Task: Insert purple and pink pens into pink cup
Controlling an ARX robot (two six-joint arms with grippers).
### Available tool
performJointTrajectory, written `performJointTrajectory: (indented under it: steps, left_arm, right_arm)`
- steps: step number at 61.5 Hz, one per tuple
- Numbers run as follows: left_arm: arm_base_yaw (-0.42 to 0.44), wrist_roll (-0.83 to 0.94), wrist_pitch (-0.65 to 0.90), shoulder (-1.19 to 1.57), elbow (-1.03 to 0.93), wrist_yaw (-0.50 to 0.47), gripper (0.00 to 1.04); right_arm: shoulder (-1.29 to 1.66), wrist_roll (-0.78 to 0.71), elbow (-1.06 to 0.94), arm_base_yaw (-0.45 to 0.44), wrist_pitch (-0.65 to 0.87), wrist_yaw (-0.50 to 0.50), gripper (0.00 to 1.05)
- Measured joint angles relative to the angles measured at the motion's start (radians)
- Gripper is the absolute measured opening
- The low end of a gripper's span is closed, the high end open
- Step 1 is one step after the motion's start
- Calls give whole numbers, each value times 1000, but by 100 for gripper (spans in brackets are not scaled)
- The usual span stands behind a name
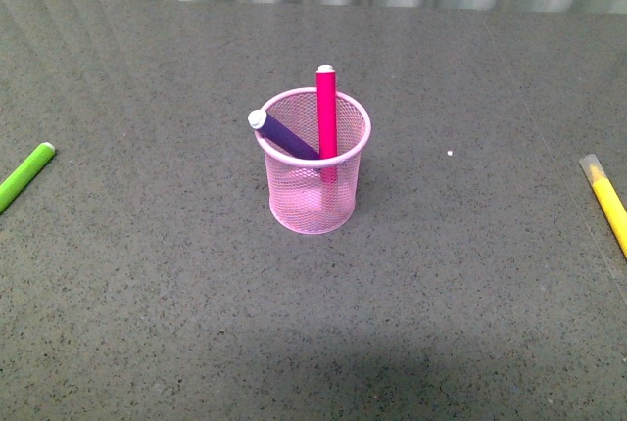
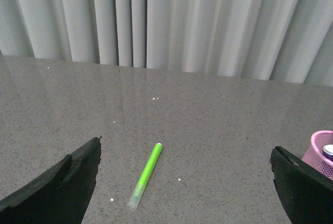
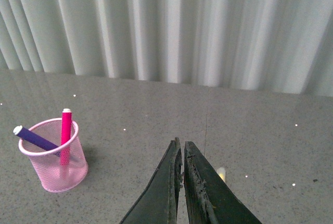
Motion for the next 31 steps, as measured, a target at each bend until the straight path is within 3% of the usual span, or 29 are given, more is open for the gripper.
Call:
performJointTrajectory:
  steps: [10,31]
  left_arm:
    - [0,0,0,0,0,0,97]
    - [0,0,0,0,0,0,97]
  right_arm:
    - [-1,-2,0,0,0,0,7]
    - [-1,-1,0,0,0,0,68]
